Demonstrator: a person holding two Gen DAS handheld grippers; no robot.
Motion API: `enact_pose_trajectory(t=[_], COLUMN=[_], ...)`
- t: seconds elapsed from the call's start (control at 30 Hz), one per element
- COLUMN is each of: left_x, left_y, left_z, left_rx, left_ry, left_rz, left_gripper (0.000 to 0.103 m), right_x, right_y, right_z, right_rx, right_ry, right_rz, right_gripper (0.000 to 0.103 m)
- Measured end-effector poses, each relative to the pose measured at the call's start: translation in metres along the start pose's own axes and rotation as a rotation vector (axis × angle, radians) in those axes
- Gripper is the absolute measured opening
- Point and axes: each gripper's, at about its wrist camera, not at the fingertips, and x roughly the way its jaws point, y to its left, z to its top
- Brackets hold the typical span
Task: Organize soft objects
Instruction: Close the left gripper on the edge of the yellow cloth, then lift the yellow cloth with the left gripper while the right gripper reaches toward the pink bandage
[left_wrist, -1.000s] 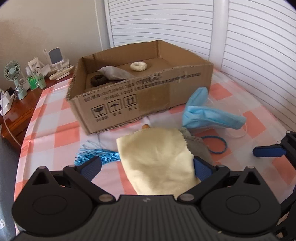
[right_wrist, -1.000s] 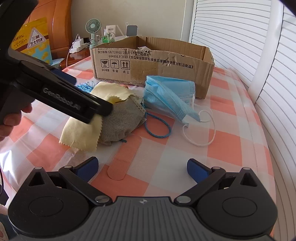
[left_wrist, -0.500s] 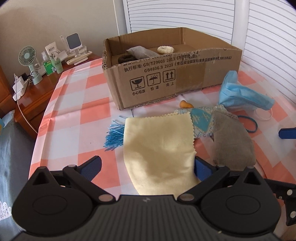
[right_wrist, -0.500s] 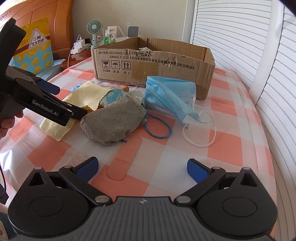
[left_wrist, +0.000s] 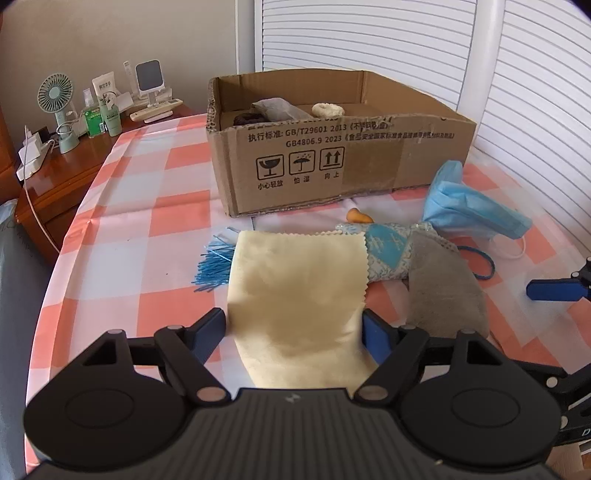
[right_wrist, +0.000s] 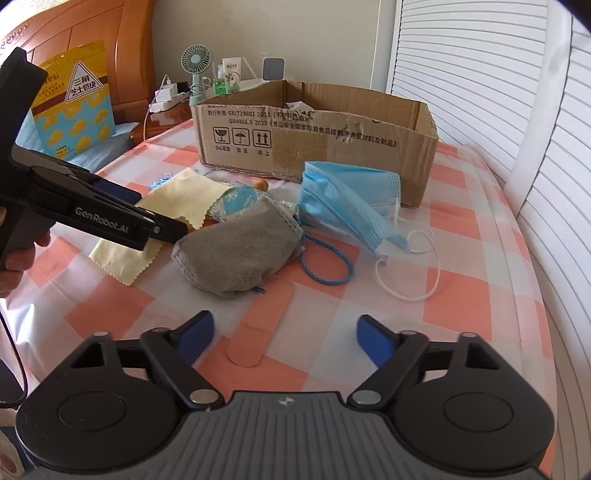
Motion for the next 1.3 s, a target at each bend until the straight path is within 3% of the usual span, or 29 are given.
enact_pose_trajectory(t=[0.23, 0.37, 0.63, 0.8, 0.87, 0.97, 1.03, 1.1, 1.3], left_x=[0.000, 0.000, 0.000, -0.001, 0.000, 0.000, 0.000, -0.001, -0.002], left_y=[0.000, 0.001, 0.001, 0.002, 0.002, 0.002, 0.002, 0.002, 0.006], left_z=[0.000, 0.000, -0.001, 0.000, 0.000, 0.000, 0.001, 0.002, 0.006], left_rx=[0.007, 0.011, 0.017, 0.020, 0.021, 0.021, 0.020, 0.019, 0.007], left_ry=[-0.004, -0.006, -0.012, -0.009, -0.010, -0.011, -0.017, -0.021, -0.015], left_rz=[-0.009, -0.013, -0.021, -0.027, -0.027, -0.026, -0.026, -0.028, -0.048], left_gripper=[0.078, 0.078, 0.078, 0.078, 0.078, 0.065, 0.048, 0.037, 0.037], right_x=[-0.004, -0.009, 0.000, 0.001, 0.001, 0.000, -0.001, -0.001, -0.002], right_y=[-0.009, -0.019, -0.009, -0.010, -0.009, -0.008, -0.007, -0.007, -0.010], right_z=[0.001, -0.001, 0.007, 0.011, 0.012, 0.013, 0.013, 0.014, 0.014], right_rx=[0.015, 0.025, -0.027, -0.078, -0.098, -0.125, -0.133, -0.132, -0.103], right_ry=[0.014, 0.023, 0.014, 0.026, 0.030, 0.033, 0.034, 0.035, 0.056], right_rz=[-0.067, -0.098, -0.010, 0.019, 0.020, 0.016, 0.016, 0.017, 0.023], right_gripper=[0.076, 0.063, 0.056, 0.027, 0.026, 0.025, 0.025, 0.025, 0.026])
